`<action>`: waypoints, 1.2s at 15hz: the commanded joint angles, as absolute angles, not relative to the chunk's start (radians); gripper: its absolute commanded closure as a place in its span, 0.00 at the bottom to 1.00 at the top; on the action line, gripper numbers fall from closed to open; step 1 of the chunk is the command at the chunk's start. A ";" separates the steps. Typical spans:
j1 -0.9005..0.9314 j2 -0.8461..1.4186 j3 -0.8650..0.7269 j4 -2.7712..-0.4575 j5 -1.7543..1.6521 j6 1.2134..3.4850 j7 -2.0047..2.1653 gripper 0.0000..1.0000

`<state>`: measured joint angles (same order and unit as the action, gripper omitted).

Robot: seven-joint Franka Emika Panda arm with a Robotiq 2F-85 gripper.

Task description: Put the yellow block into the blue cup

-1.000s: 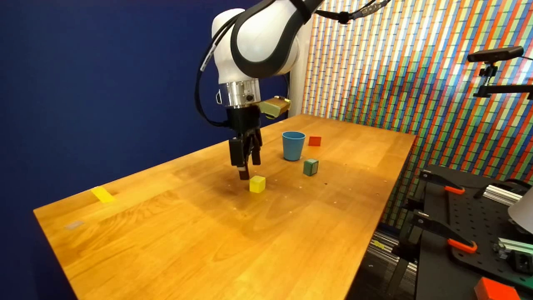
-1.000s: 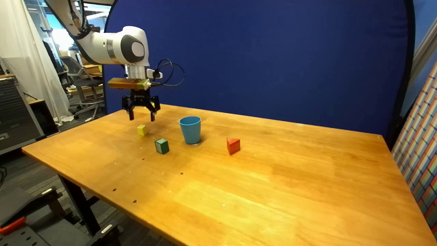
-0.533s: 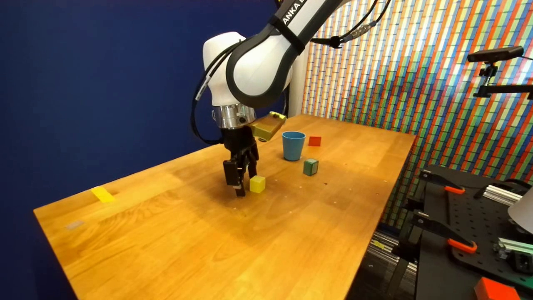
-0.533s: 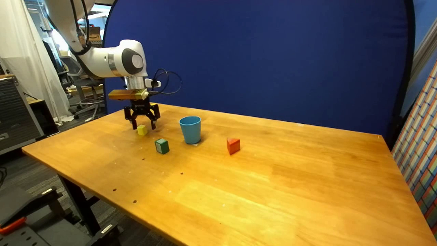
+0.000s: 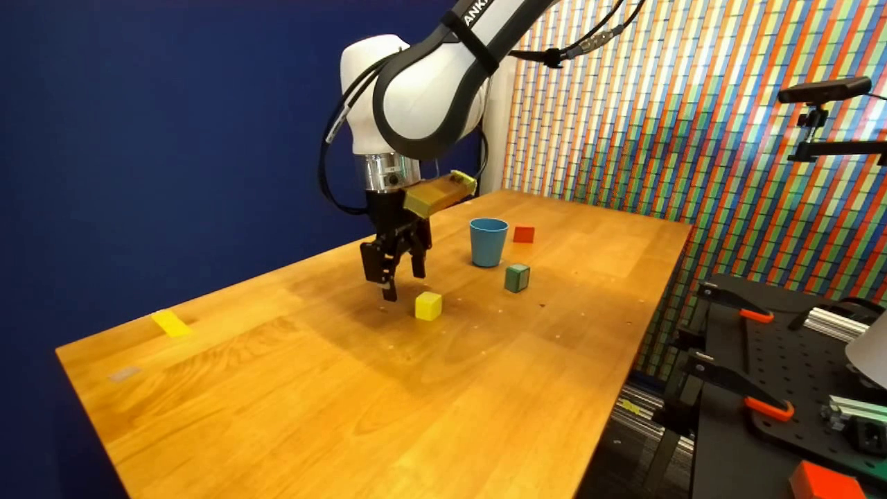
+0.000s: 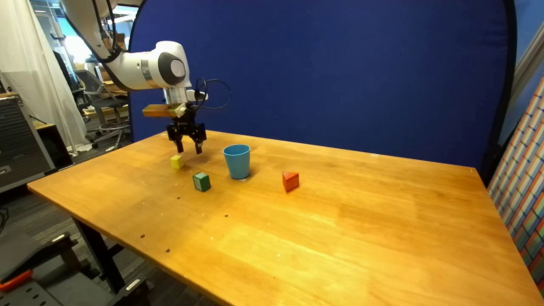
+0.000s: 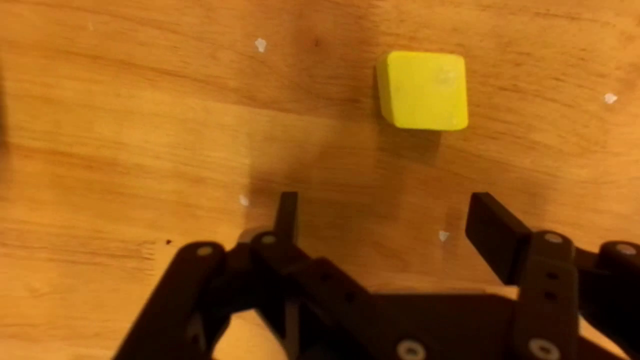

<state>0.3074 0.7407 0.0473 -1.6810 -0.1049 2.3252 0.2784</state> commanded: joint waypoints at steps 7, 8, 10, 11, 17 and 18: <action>0.320 0.694 0.033 -1.819 -0.056 2.316 0.440 0.00; 0.326 0.694 0.035 -1.827 -0.056 2.318 0.445 0.00; 0.334 0.686 0.037 -1.840 -0.053 2.317 0.452 0.00; 0.341 0.685 0.032 -1.843 -0.058 2.315 0.462 0.25; 0.345 0.656 0.019 -1.863 -0.063 2.315 0.498 0.66; 0.328 0.639 0.023 -1.875 -0.048 2.312 0.490 0.73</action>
<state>0.3397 0.6937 0.0319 -1.8268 -0.0692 2.3250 0.4799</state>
